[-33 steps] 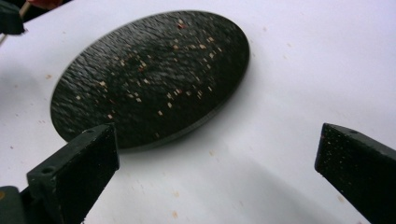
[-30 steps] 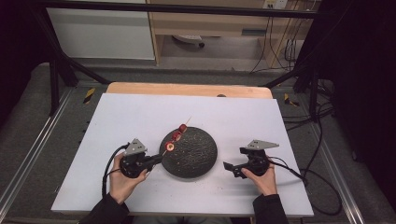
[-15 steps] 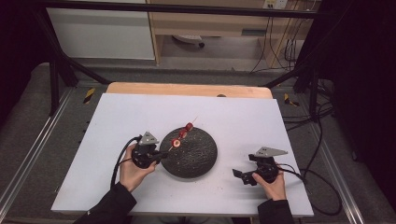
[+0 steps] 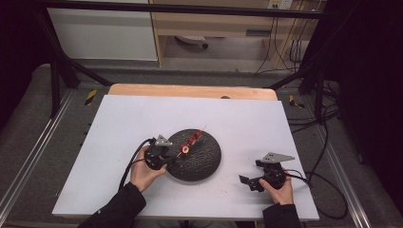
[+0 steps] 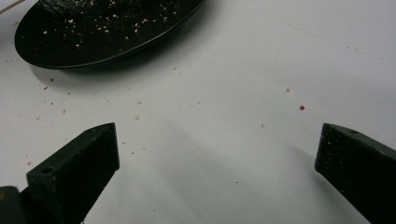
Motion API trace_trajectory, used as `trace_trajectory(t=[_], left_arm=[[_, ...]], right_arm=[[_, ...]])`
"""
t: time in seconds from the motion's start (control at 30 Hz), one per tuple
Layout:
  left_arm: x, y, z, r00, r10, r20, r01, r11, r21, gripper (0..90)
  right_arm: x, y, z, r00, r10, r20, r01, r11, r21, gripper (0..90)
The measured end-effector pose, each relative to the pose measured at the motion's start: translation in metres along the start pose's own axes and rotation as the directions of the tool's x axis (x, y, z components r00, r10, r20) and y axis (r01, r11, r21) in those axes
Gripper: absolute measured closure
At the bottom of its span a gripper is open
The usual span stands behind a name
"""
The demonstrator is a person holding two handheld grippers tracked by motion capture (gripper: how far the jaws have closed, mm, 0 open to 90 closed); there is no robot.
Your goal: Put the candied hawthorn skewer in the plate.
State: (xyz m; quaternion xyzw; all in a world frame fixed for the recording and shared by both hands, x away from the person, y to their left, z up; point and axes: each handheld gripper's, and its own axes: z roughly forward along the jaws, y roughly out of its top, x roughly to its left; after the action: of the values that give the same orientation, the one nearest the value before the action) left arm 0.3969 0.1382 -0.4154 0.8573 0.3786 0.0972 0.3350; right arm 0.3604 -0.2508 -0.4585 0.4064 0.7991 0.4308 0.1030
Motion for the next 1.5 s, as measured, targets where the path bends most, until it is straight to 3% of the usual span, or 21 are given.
trace_trajectory(t=[0.33, 0.73, 0.9, 1.03, 1.2, 1.5], left_arm=[[-0.006, 0.001, 0.012, 0.9995, 0.021, -0.025, -0.020, 0.9982, 0.056, 88.6], [-0.005, 0.002, 0.013, 0.9995, 0.018, -0.024, -0.017, 0.9988, 0.045, 86.1], [-0.003, 0.001, 0.004, 0.9998, 0.017, -0.009, -0.017, 0.9999, 0.001, 74.6], [0.001, -0.002, -0.005, 0.9996, 0.023, 0.014, -0.023, 0.9993, -0.031, 58.8], [0.007, -0.012, -0.019, 0.9984, 0.043, 0.037, -0.041, 0.9977, -0.053, 41.3], [0.023, -0.038, -0.042, 0.9984, 0.050, 0.027, -0.047, 0.9947, -0.092, 20.8]], right_arm=[[0.000, 0.000, 0.000, 1.0000, -0.001, -0.006, 0.001, 1.000, -0.004, 0.6], [-0.002, -0.001, -0.001, 1.0000, 0.004, -0.005, -0.004, 1.000, -0.011, 0.5], [-0.002, -0.001, -0.001, 0.9999, 0.011, -0.004, -0.011, 1.000, -0.012, 0.6], [-0.002, -0.001, -0.001, 1.0000, 0.007, 0.001, -0.007, 1.000, -0.009, 0.6], [-0.002, -0.001, -0.002, 0.9999, 0.016, -0.002, -0.016, 1.000, -0.013, 0.5], [-0.001, -0.001, -0.002, 0.9997, 0.023, -0.005, -0.023, 0.999, -0.022, 0.5]])
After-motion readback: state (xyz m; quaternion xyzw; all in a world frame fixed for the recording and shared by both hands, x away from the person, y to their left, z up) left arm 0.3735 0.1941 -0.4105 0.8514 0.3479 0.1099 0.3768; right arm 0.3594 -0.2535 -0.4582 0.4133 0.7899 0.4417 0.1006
